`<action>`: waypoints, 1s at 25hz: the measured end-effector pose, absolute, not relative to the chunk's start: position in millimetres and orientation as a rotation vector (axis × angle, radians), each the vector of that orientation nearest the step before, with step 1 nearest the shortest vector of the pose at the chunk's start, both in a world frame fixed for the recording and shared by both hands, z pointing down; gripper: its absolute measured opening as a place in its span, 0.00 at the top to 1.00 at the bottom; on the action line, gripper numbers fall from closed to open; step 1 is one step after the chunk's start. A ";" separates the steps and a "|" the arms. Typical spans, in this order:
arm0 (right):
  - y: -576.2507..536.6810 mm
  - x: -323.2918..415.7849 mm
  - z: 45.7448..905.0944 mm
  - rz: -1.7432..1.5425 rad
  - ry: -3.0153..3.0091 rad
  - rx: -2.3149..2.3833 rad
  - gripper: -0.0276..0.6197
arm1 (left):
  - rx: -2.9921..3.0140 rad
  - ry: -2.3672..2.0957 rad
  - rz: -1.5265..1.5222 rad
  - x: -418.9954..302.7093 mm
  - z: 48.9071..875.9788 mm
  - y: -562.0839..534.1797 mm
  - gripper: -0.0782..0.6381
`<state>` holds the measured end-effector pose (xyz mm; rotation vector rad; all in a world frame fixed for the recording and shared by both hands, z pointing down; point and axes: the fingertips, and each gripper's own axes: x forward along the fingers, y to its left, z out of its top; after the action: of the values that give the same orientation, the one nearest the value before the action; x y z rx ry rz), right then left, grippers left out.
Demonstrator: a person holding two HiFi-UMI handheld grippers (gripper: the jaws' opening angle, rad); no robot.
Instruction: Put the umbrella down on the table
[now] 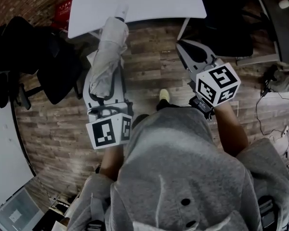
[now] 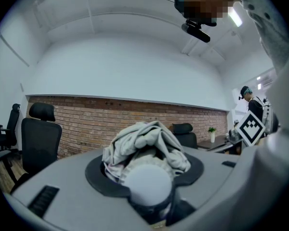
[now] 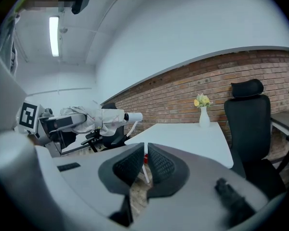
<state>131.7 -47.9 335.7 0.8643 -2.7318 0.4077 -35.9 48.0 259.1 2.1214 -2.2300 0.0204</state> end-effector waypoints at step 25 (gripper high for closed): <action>-84.1 125.9 341.0 0.421 -2.779 0.783 0.90 | 2.100 -2.293 -0.001 -33.3 251.4 14.2 0.58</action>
<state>125.9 -84.1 341.0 0.7833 -2.7789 0.4211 -33.3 14.2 251.4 2.0997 -2.2932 -0.0008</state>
